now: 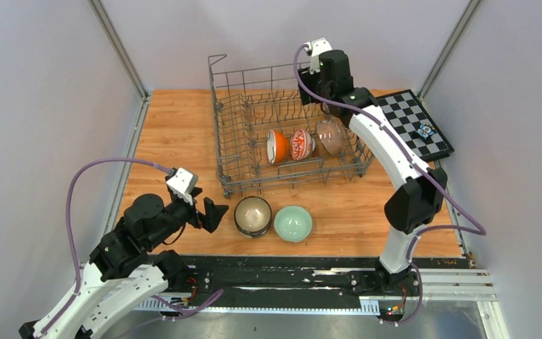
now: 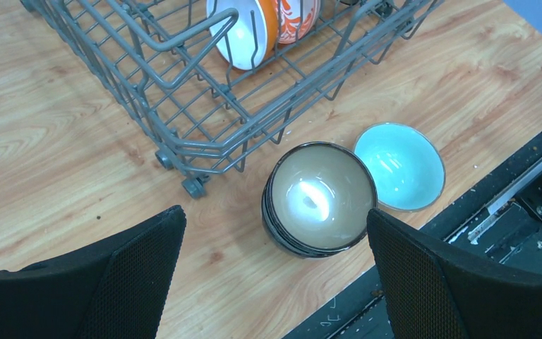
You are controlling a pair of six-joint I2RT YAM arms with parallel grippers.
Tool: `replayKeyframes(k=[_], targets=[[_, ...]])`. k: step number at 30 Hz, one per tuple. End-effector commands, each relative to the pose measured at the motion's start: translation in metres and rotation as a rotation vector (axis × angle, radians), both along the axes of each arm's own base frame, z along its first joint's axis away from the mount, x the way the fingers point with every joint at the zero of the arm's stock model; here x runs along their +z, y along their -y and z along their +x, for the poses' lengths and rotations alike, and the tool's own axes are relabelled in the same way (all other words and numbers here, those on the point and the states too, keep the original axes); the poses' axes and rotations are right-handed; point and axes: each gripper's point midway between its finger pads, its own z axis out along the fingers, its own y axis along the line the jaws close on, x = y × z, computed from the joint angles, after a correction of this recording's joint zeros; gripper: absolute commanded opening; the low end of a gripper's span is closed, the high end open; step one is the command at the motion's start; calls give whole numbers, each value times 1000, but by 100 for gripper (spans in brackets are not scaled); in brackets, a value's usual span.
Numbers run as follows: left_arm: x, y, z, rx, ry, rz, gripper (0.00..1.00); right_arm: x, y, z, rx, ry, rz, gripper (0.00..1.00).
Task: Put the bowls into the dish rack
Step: Place the bowl in the dish rack.
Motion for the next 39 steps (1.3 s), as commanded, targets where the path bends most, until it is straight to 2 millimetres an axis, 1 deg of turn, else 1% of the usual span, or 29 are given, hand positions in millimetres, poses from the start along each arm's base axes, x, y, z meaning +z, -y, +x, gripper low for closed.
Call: replayKeyframes(k=[1,8,11,14,15,17,19,22,27,35,39], targets=[[1,3,6,-1,20,7,100,16,7,28,4,53,-16,2],[-13,1,17,53,-41,72,100,-6,11,73,10,17,-68,2],[-15,2,19,58,-62,90,100,-15,11,87,13,14,-95,2],[-20,-4,23,106,-80,98,100,-21,12,98,14,20,-120,2],[-21,-6,24,127,-84,94,100,-27,11,102,17,14,-129,2],[-20,-10,24,145,-77,89,100,-32,9,105,27,12,-139,2],[-23,-12,23,151,-68,78,100,-36,9,110,31,14,-149,2],[-27,-10,20,134,-62,55,100,-44,7,116,36,11,-167,2],[-22,-6,15,95,-39,30,100,-55,9,125,32,12,-211,2],[-25,-6,16,98,-46,40,100,-68,11,134,30,12,-258,2],[-23,-7,16,103,-40,34,100,-80,10,138,34,0,-273,2]])
